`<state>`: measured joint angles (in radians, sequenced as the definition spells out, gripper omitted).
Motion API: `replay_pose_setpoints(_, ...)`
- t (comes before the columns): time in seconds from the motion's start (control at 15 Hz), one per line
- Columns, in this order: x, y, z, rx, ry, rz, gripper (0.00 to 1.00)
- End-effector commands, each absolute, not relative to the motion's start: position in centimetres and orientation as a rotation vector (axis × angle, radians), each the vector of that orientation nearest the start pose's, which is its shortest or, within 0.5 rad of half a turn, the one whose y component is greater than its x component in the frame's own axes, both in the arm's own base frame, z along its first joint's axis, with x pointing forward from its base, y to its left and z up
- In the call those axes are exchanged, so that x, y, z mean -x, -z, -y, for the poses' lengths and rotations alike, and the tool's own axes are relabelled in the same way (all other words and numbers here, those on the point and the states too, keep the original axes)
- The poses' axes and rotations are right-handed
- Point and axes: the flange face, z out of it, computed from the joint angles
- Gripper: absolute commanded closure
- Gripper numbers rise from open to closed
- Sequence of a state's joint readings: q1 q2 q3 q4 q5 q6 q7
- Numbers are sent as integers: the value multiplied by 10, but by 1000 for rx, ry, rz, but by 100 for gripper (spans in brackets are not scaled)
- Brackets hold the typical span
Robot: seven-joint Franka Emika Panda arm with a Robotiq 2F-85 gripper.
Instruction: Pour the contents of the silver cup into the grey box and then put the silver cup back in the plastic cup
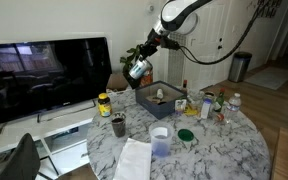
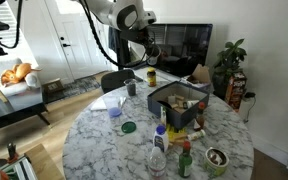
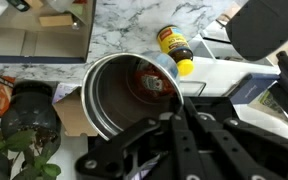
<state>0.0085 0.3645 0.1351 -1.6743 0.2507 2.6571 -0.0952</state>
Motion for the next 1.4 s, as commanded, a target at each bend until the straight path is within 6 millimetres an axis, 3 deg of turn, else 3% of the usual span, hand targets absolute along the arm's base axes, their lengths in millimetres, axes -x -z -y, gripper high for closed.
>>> replay_pose_setpoints(0.0,-710,-454,-58,2586,903,-92,99)
replay_pose_setpoints(0.27,-718,-449,-26,2416,937,-237,99)
replay_pose_setpoints(0.8,-734,-439,29,2104,992,-357,99)
replay_pose_setpoints(1.33,-739,-433,58,1838,1056,-301,99)
